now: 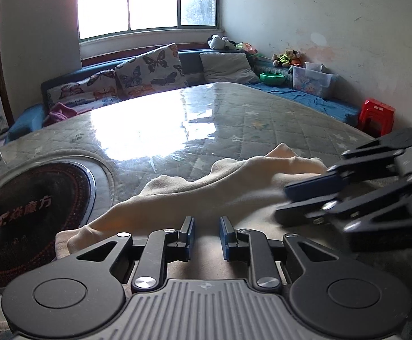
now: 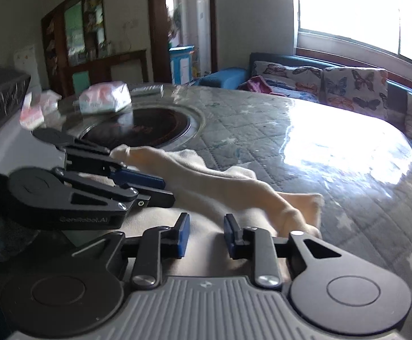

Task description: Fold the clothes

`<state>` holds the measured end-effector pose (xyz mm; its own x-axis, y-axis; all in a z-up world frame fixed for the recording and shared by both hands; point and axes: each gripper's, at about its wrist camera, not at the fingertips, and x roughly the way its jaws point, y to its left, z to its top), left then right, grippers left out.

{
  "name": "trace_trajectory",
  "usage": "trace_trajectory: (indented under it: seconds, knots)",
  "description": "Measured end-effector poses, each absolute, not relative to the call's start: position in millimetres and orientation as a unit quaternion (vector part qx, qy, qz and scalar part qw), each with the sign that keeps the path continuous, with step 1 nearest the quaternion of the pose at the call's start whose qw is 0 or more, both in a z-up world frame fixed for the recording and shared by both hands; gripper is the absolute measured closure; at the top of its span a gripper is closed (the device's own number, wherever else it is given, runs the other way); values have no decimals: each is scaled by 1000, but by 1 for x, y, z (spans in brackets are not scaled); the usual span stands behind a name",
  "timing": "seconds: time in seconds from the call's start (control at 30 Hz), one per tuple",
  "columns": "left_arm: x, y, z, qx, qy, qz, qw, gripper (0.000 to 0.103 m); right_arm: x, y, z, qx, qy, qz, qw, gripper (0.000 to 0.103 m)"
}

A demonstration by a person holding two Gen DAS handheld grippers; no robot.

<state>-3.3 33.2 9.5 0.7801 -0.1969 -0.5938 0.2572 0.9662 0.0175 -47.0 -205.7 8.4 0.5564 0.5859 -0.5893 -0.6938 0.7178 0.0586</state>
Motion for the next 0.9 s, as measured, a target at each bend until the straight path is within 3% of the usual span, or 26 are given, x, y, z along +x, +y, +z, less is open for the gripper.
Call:
trace_trajectory:
  seconds: [0.4, 0.7, 0.9]
  knots:
    - [-4, 31, 13, 49, 307, -109, 944, 75, -70, -245, 12, -74, 313, 347, 881, 77]
    - [-23, -1, 33, 67, 276, -172, 943, 75, -38, -274, 33, -12, 323, 290, 901, 77]
    - [-24, -38, 31, 91, 271, -242, 927, 75, -4, -284, 16, 46, 367, 290, 883, 77]
